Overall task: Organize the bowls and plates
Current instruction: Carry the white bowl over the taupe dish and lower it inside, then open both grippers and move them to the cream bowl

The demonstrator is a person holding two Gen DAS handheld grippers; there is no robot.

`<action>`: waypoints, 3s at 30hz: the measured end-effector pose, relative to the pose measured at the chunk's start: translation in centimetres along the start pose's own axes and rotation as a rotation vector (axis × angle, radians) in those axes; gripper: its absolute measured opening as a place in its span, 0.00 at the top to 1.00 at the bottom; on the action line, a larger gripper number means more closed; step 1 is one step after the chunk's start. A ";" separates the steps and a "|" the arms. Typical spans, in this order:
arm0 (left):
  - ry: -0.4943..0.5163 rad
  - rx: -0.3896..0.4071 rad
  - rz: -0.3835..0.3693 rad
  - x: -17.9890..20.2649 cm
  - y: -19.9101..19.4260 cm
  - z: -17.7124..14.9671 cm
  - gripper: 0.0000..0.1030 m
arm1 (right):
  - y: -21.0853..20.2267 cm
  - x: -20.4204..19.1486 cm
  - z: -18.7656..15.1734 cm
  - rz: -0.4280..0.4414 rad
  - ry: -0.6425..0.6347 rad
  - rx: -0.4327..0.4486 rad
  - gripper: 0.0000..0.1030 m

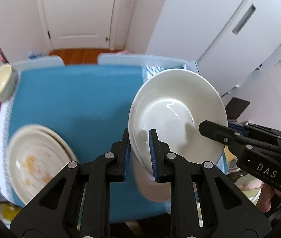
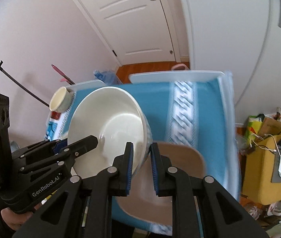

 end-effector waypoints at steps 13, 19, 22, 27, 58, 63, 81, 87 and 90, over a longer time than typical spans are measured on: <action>0.000 -0.162 0.077 2.8 6.4 -4.9 0.85 | 3.8 5.1 -5.1 -0.017 -0.018 -0.156 0.85; 0.018 -0.180 0.118 3.0 7.1 -5.3 0.85 | 4.6 5.4 -5.6 -0.036 -0.047 -0.184 0.85; 0.026 -0.181 0.145 3.0 7.5 -5.2 0.85 | 4.9 5.6 -5.8 -0.026 -0.043 -0.191 0.85; 0.050 -0.169 0.169 3.3 7.1 -5.0 0.85 | 5.1 5.6 -5.7 -0.028 -0.055 -0.192 0.85; 0.094 0.062 0.297 2.5 -2.2 -3.2 0.11 | -2.1 4.0 -3.2 0.000 -0.105 0.031 0.30; -0.008 0.160 0.385 -1.7 -7.4 -2.3 0.11 | -4.6 0.8 -1.1 0.083 -0.210 0.173 0.04; -0.360 0.356 0.478 -22.7 -18.3 3.7 0.01 | -1.3 -21.5 12.2 0.195 -0.719 0.191 0.01; -0.495 0.296 0.430 -31.0 -14.9 4.8 0.01 | 7.8 -27.4 16.5 0.217 -0.743 0.039 0.01; -0.572 0.257 0.363 -34.7 -11.6 4.6 0.01 | 14.0 -29.2 17.5 0.212 -0.736 -0.051 0.01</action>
Point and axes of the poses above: each gripper's, at about its wrist camera, not at the fingertips, and y roughly the way its jaws point, x to its right, z to its top, the point moved 3 cm from there along y, roughly the way its jaws point, and after that the axes turned 1 degree about -x, right-handed, at the moved point
